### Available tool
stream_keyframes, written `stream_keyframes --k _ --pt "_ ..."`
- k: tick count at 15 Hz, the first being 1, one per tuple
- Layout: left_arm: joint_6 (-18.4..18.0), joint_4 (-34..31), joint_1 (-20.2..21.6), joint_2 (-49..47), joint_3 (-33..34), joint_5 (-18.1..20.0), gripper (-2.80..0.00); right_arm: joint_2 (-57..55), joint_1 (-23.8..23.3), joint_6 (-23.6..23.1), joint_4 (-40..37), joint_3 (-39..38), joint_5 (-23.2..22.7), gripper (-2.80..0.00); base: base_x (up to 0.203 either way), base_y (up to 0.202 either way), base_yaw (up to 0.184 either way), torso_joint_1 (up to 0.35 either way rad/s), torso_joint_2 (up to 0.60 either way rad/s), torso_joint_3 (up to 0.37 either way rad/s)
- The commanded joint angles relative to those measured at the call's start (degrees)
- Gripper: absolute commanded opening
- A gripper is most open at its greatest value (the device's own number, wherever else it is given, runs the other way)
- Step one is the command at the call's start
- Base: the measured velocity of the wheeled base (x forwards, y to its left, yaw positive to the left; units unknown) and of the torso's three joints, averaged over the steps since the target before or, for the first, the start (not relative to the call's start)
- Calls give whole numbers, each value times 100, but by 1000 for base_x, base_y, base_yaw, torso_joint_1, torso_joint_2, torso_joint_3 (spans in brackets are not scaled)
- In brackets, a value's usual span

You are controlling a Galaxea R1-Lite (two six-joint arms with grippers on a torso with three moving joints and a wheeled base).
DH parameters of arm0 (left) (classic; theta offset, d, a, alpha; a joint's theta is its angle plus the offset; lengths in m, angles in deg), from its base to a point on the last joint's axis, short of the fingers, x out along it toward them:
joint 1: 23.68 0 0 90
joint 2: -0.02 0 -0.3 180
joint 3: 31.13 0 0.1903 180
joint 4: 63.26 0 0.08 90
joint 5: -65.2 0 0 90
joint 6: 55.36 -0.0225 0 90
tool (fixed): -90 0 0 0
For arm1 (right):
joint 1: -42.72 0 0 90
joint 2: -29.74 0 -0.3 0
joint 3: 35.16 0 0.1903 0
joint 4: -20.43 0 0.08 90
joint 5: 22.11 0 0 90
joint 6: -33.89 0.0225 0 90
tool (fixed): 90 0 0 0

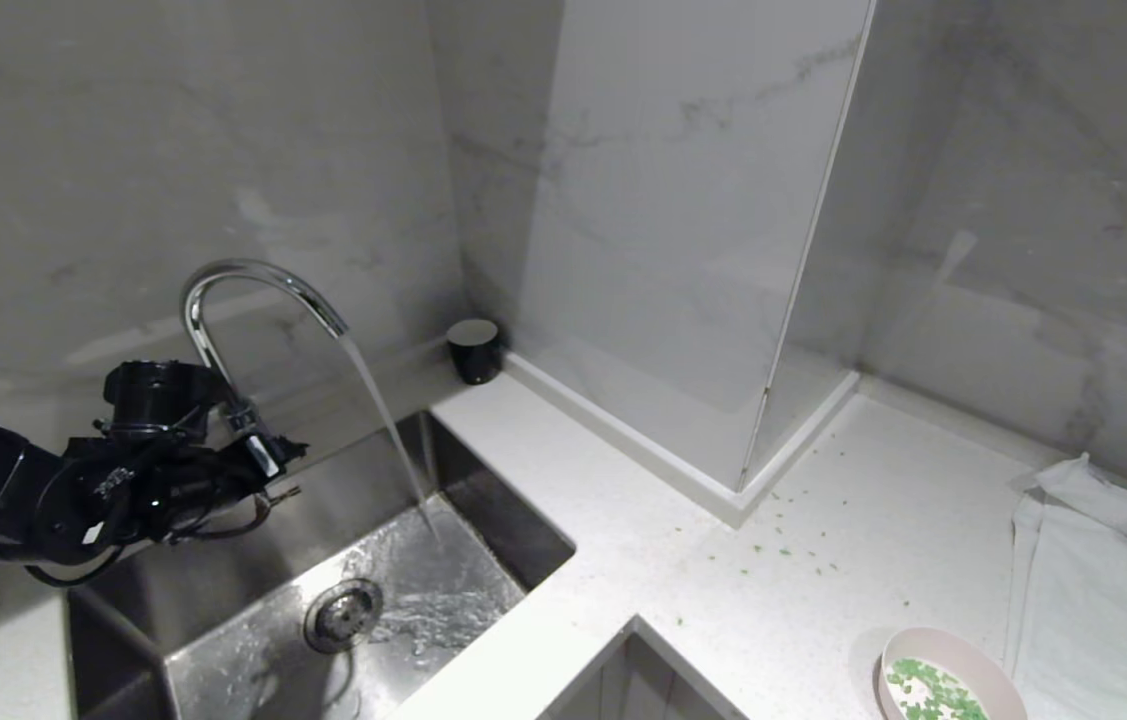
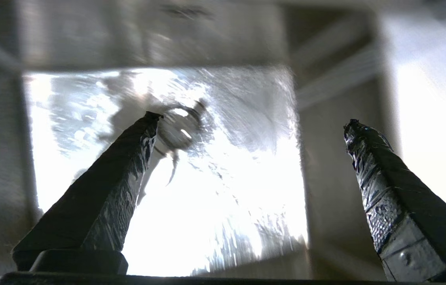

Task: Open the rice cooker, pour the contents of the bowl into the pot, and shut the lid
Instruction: Pick up the bowl on the table

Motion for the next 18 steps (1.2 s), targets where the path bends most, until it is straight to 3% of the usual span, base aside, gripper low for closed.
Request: stream_keyframes --k 1,3,6,13,14,18 --pt "-218 108 -563 1038 557 208 0 0 4 -1 2 -9 2 -280 0 0 0 0 0 0" --pt "-551 179 -1062 1577 961 304 0 0 5 -1 2 -9 2 -280 0 0 0 0 0 0" --pt "-735 305 -1514 2470 1336 305 0 0 5 7 2 -9 2 -280 0 0 0 0 0 0" --pt "-1606 285 -1710 4760 2310 284 0 0 -3 5 2 -9 2 -280 0 0 0 0 0 0" --pt "-1744 214 -1694 5085 2394 272 -280 0 5 -1 2 -9 2 -280 0 0 0 0 0 0" --pt "-2156 -272 -1677 6388 2487 272 -280 0 5 0 2 -9 2 -280 0 0 0 0 0 0"
